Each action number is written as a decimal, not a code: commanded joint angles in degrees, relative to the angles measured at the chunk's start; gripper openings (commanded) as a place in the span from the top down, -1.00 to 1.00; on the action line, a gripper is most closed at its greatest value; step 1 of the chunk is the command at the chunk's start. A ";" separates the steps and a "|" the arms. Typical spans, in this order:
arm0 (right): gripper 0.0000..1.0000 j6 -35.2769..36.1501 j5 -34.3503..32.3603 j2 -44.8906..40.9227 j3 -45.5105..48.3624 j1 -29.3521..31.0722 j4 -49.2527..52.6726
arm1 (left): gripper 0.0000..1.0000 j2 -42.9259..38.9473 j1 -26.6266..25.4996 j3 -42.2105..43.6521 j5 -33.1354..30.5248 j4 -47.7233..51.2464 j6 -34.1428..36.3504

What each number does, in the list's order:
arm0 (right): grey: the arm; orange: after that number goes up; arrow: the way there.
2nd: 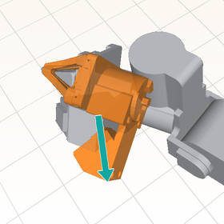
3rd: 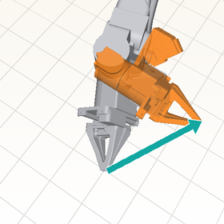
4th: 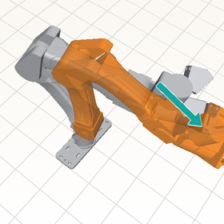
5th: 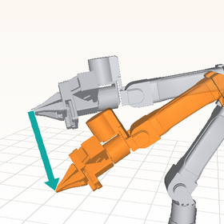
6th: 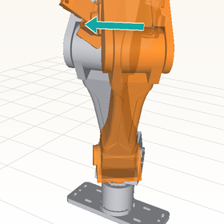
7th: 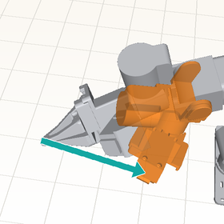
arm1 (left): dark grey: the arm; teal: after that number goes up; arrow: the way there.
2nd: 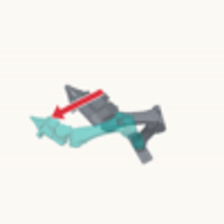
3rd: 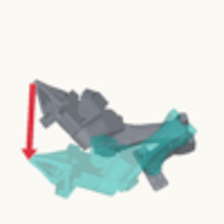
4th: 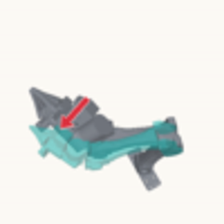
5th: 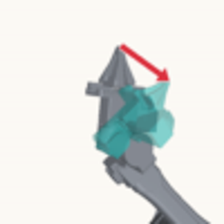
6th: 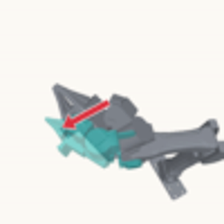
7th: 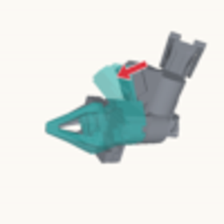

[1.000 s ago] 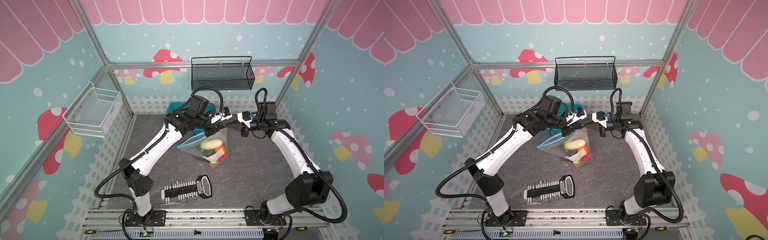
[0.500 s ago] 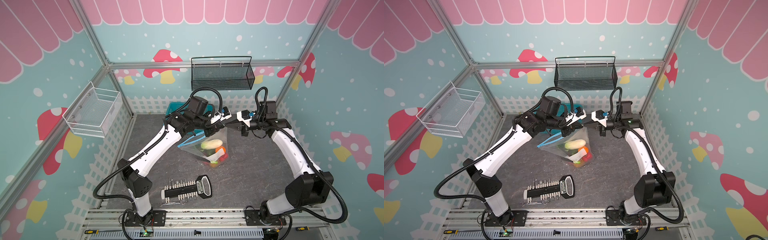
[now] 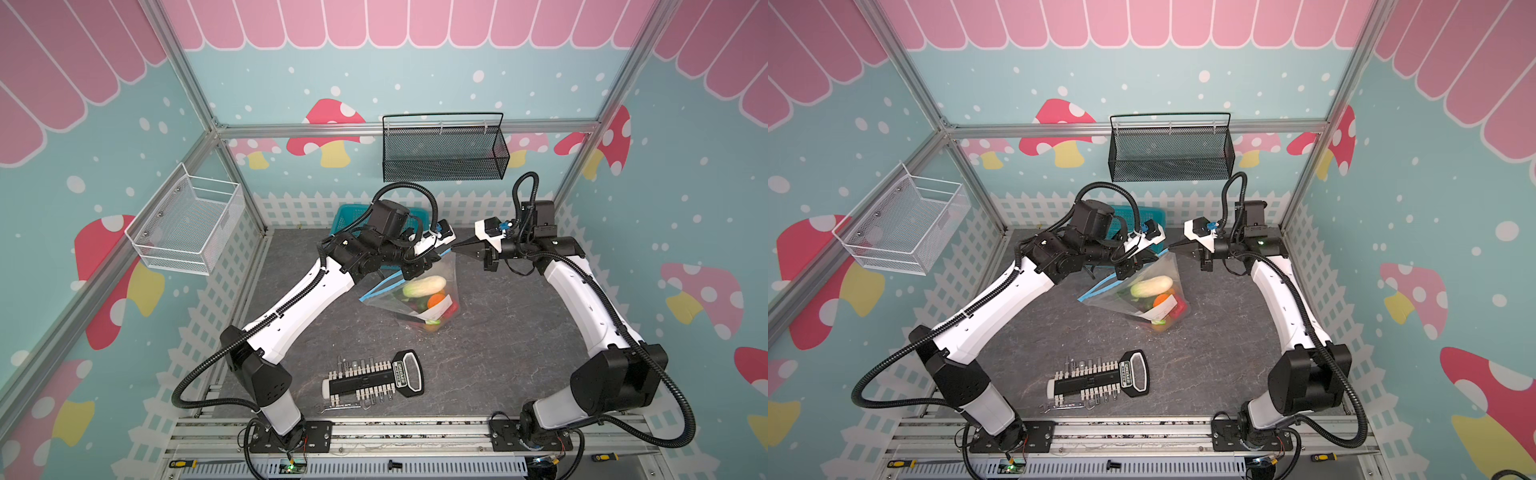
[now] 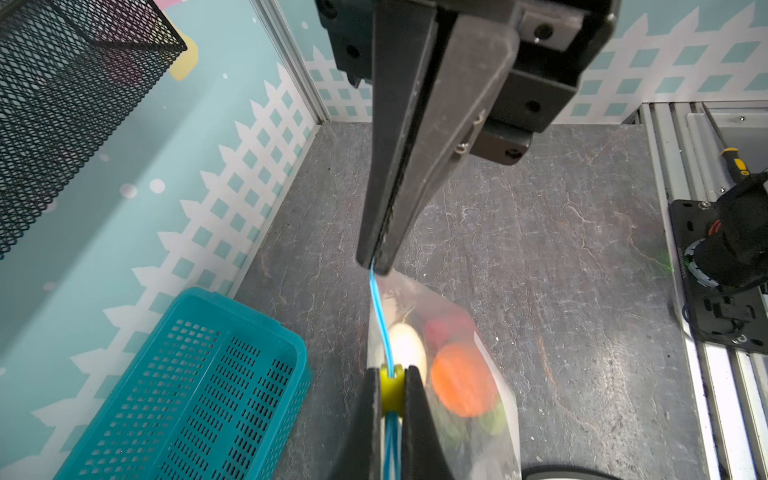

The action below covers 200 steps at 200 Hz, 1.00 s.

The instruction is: Place the food in the zip-top bag and seal the zipper

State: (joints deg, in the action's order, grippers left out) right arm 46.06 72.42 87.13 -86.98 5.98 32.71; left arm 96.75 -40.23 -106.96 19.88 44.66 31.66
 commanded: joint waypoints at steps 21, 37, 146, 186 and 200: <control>1.00 -0.36 0.68 -0.74 -1.42 -2.14 -3.75 | 1.00 -3.61 0.24 4.70 -3.26 4.69 -0.37; 1.00 -0.48 0.61 -0.65 -1.57 -2.42 -3.97 | 1.00 -4.68 0.36 5.98 -4.03 4.70 -0.46; 1.00 -1.31 0.43 0.31 -1.92 -3.66 -4.85 | 1.00 -10.39 1.46 13.10 -7.33 4.63 -1.90; 1.00 -1.40 0.49 0.47 -1.61 -3.87 -4.91 | 1.00 -11.44 1.82 14.96 -7.90 4.51 -2.57; 1.00 -1.55 0.53 0.50 -1.61 -3.87 -4.94 | 1.00 -11.75 2.31 15.61 -7.46 4.14 -2.88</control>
State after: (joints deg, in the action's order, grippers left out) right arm 44.47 72.01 87.26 -86.98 3.44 30.00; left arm 86.65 -39.20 -93.23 13.47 44.64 29.17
